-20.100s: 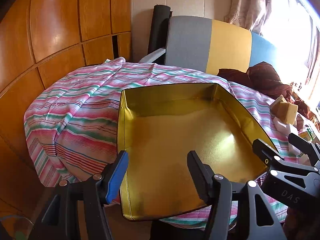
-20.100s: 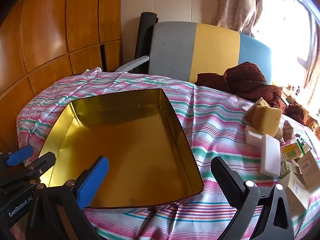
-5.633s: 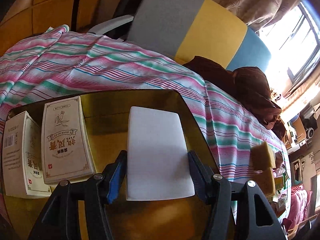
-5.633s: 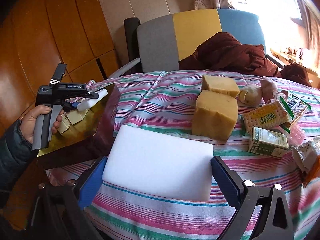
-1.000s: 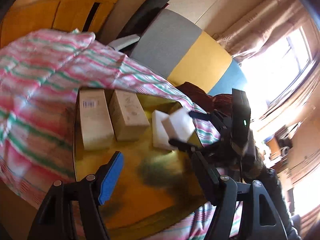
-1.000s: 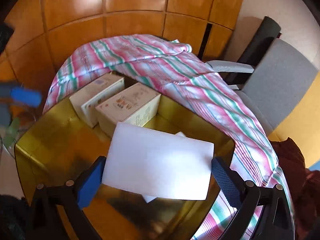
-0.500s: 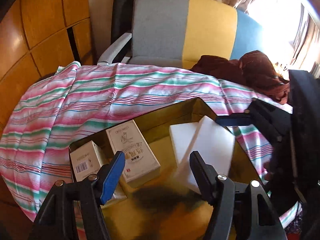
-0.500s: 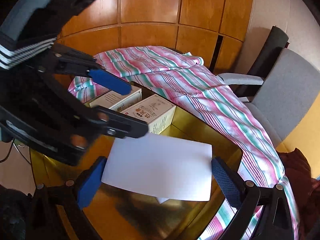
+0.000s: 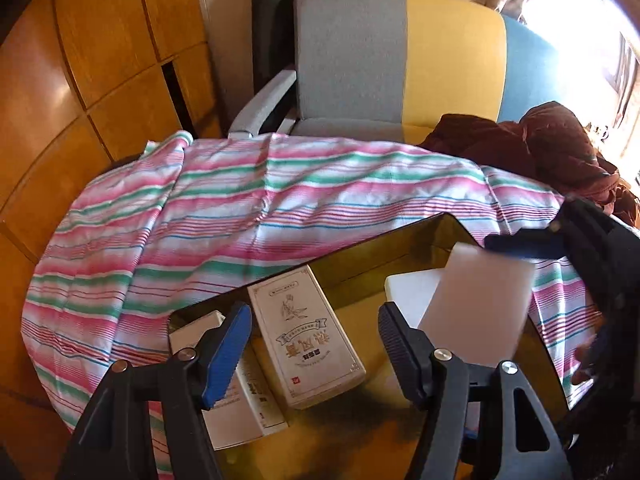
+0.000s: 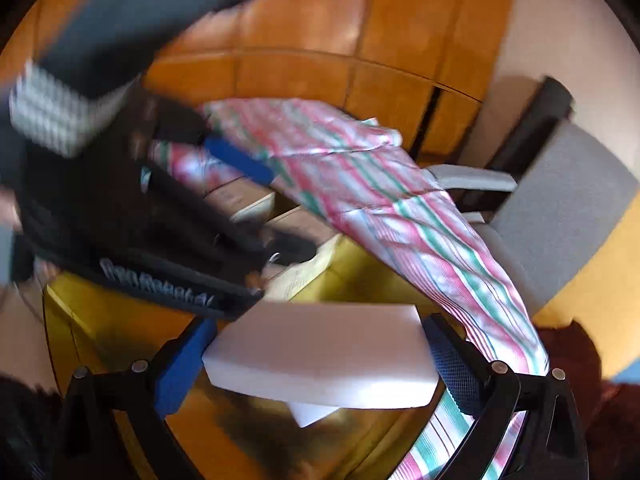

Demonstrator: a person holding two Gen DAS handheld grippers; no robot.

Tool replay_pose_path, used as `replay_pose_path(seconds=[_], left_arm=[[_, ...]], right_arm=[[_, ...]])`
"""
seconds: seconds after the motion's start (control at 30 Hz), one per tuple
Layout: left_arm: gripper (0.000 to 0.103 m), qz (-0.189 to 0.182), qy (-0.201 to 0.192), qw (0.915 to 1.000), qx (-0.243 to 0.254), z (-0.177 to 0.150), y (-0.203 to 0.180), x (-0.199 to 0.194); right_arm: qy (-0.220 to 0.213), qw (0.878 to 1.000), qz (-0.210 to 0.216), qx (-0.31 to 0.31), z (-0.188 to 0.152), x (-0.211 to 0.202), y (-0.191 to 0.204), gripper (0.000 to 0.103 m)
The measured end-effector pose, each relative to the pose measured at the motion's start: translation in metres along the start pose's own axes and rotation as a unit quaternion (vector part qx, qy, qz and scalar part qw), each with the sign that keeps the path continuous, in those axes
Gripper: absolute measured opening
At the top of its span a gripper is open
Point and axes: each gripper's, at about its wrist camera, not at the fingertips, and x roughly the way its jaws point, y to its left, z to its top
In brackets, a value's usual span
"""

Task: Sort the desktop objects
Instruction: 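Withdraw both tools from above the gold tray toward the item cluster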

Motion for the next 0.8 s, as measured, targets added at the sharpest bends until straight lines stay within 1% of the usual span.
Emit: replay_pose_path(seconds=[0.17,0.27,0.33,0.4,0.5,0.6,0.7,0.77,0.8], left_arm=[[0.067,-0.003,0.016,0.9978,0.065,0.005,-0.022,0.002],[0.067,0.024,0.024,0.9965,0.077,0.009,-0.029,0.014],[0.067,0.035,0.026,0.9969,0.066,0.012,-0.028,0.021],[0.067,0.031,0.020,0.9984,0.043,0.015,-0.022,0.020],[0.067,0.016,0.002,0.9998,0.009,0.013,-0.009,0.007],[0.067,-0.025,-0.011,0.9996,-0.010,0.004,0.001,-0.009],[0.067,-0.093,-0.019,0.9954,-0.011,-0.012,0.001,-0.025],[0.067,-0.164,-0.016,0.9862,-0.020,-0.021,0.001,-0.032],[0.067,-0.198,-0.012,0.9796,-0.031,-0.024,0.001,-0.033]], right_arm=[[-0.024,1.000,-0.007,0.002,0.009,-0.006,0.002,0.103],[-0.038,0.999,-0.006,-0.002,0.012,-0.017,0.002,0.103],[-0.047,0.999,-0.003,0.002,0.013,-0.023,0.000,0.103],[-0.050,0.999,-0.010,0.018,0.012,-0.027,-0.007,0.103],[-0.053,0.996,-0.005,0.074,0.001,-0.034,-0.023,0.103],[-0.067,0.989,-0.001,0.133,-0.019,-0.049,-0.028,0.103],[-0.076,0.977,-0.005,0.199,-0.052,-0.072,-0.022,0.103],[-0.082,0.967,-0.008,0.243,-0.073,-0.088,-0.018,0.103],[-0.085,0.961,-0.009,0.264,-0.084,-0.095,-0.017,0.103]])
